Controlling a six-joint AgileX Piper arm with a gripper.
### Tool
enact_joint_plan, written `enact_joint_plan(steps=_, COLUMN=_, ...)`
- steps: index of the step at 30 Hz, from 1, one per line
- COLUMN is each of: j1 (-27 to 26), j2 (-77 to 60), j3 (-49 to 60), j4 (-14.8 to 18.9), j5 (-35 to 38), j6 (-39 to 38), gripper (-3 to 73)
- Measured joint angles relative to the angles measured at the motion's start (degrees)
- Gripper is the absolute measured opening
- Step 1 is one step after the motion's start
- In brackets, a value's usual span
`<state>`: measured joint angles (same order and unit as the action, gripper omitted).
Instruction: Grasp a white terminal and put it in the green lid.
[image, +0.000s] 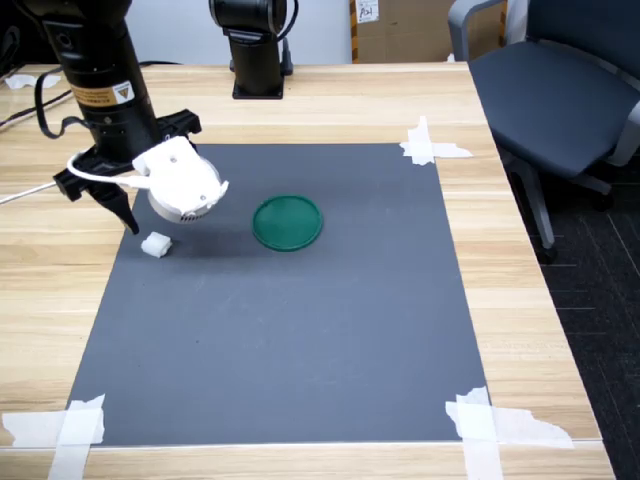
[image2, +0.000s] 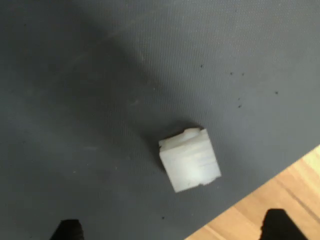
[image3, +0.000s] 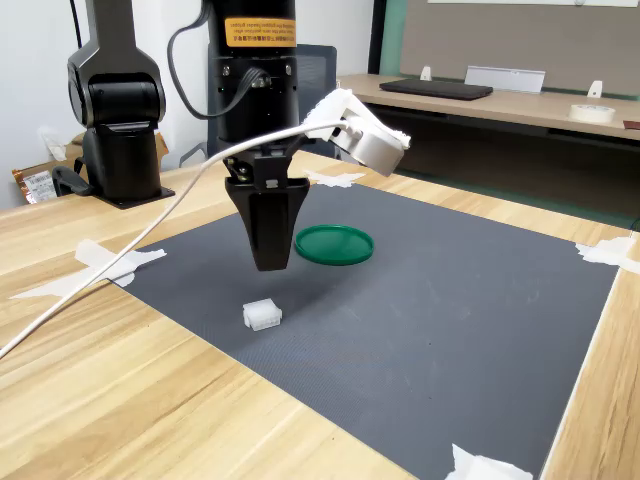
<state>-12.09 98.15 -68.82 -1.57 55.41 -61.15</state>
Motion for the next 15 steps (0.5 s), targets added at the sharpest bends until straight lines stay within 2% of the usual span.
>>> enact_joint_plan(steps=15, j1=-1.8, j2=6.0, j3=-0.5, j4=-2.0, j5=-2.0, j6=-5.5, gripper=68.3)
